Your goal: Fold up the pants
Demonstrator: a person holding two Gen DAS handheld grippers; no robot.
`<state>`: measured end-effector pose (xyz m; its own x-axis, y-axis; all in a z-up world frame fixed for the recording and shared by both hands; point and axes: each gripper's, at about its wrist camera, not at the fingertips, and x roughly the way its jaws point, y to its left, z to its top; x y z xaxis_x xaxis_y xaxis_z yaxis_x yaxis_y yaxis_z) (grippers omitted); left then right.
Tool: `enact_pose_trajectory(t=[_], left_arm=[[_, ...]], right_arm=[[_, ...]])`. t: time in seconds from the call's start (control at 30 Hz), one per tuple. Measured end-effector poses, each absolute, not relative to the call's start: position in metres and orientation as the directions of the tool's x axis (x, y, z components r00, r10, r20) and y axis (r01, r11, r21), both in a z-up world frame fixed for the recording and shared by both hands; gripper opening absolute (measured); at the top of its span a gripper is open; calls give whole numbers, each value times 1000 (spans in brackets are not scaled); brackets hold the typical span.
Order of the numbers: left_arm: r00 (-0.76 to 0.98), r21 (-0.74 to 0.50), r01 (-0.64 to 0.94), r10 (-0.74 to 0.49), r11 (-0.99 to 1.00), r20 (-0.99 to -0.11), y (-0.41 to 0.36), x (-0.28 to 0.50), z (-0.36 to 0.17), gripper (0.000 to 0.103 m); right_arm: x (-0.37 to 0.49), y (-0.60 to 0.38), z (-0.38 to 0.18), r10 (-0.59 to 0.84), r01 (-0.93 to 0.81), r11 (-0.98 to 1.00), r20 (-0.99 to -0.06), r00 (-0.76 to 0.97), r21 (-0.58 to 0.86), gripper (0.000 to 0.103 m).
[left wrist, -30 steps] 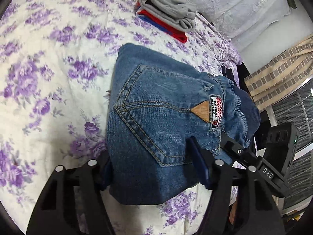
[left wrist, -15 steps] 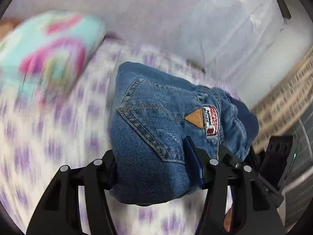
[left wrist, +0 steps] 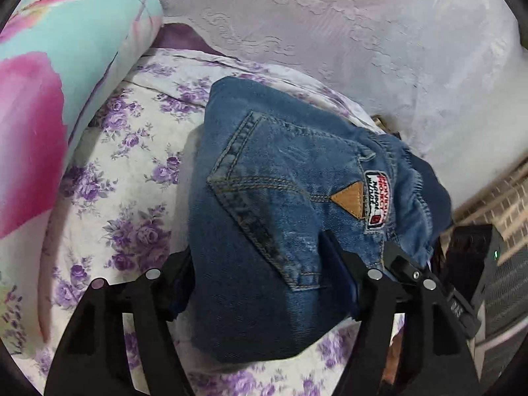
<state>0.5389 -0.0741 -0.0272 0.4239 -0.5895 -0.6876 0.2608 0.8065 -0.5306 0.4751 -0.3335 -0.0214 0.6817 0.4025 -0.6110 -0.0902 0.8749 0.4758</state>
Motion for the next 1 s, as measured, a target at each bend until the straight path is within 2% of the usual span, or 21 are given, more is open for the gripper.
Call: enact_pose_trajectory(t=[0.1, 0.17, 0.3, 0.33, 0.37, 0.43, 0.57, 0.7, 0.77, 1.0], left_arm=[[449, -470, 243, -527, 849, -721, -63, 527, -8, 70], [484, -428, 223, -480, 876, -731, -56, 516, 6, 74], [560, -299, 167, -340, 939, -756, -43, 477, 44, 75], [577, -259, 167, -307, 951, -756, -45, 464, 52, 80], [604, -215, 183, -283, 959, -745, -48, 444, 64, 90], [678, -116, 204, -225, 972, -699, -53, 399, 83, 98], [785, 39, 210, -145, 977, -602, -68, 290, 99, 98], [811, 6, 157, -126, 988, -571, -59, 206, 76, 98], [820, -21, 132, -121, 991, -560, -53, 189, 67, 98], [866, 50, 81, -45, 996, -498, -53, 171, 47, 98]], right_arm=[[464, -328, 7, 292, -38, 929, -671, 682, 367, 93], [451, -332, 28, 223, 1, 948, -666, 712, 319, 93], [406, -346, 59, 29, 174, 958, -681, 731, 227, 93], [401, -346, 68, 4, 189, 960, -681, 732, 208, 93], [383, -341, 79, -28, 197, 964, -675, 737, 176, 93], [346, -329, 90, -84, 218, 968, -663, 744, 122, 95], [263, -289, 87, -126, 192, 981, -624, 771, 39, 99], [190, -267, 57, -136, 181, 983, -543, 828, 30, 99], [166, -261, 38, -140, 196, 979, -524, 840, 52, 99], [163, -249, -4, -174, 195, 981, -580, 796, -27, 99]])
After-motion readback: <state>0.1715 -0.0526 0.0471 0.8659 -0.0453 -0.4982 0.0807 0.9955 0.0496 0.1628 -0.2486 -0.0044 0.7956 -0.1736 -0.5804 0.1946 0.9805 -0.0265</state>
